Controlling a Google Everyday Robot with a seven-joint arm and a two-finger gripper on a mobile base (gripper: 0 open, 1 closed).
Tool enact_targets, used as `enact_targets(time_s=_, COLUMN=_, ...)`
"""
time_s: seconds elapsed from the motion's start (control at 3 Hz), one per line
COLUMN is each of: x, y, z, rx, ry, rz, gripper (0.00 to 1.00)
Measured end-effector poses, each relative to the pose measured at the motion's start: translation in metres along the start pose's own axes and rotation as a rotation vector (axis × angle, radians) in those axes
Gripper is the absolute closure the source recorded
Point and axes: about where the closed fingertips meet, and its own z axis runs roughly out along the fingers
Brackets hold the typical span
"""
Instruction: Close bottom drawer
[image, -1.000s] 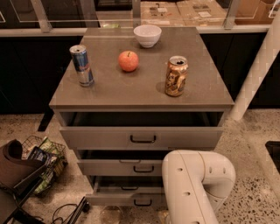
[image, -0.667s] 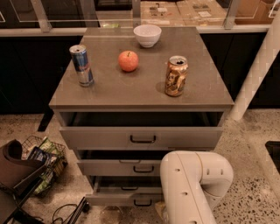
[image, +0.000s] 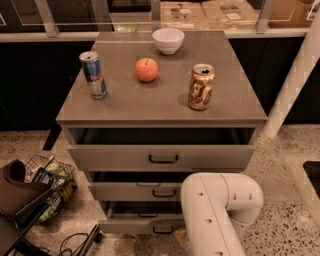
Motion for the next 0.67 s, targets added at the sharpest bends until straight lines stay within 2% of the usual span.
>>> enact_targets(time_s=0.67, x=-0.0005, y=0.0006, z=-0.0006, rx=0.000, ry=0.000, rz=0.000, gripper=1.00)
